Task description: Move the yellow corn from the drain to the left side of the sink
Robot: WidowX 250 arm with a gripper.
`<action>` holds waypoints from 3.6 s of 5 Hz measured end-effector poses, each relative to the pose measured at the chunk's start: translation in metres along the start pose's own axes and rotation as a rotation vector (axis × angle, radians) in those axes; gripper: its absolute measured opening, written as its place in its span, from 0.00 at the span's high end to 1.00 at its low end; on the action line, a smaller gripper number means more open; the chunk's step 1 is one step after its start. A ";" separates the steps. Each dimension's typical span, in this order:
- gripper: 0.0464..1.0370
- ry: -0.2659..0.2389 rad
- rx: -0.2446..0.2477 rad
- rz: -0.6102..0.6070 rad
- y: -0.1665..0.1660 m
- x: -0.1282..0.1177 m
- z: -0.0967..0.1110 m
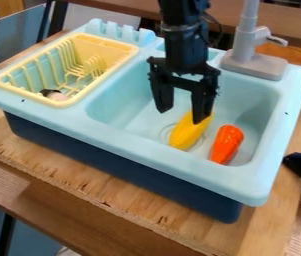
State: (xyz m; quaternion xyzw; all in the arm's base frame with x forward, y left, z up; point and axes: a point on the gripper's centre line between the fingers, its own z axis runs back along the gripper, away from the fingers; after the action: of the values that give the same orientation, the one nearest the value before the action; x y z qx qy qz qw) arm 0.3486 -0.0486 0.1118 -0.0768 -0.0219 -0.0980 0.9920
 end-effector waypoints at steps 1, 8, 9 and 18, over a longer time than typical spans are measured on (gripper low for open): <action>0.04 0.034 -0.025 0.002 -0.005 0.002 -0.021; 0.43 0.098 0.162 0.017 -0.001 -0.004 0.007; 0.43 0.093 0.175 0.079 0.017 -0.014 0.014; 0.03 0.216 0.163 0.132 0.041 -0.017 0.010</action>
State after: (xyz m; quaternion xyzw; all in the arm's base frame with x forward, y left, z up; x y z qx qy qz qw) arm 0.3402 -0.0043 0.1148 0.0135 0.0821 -0.0384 0.9958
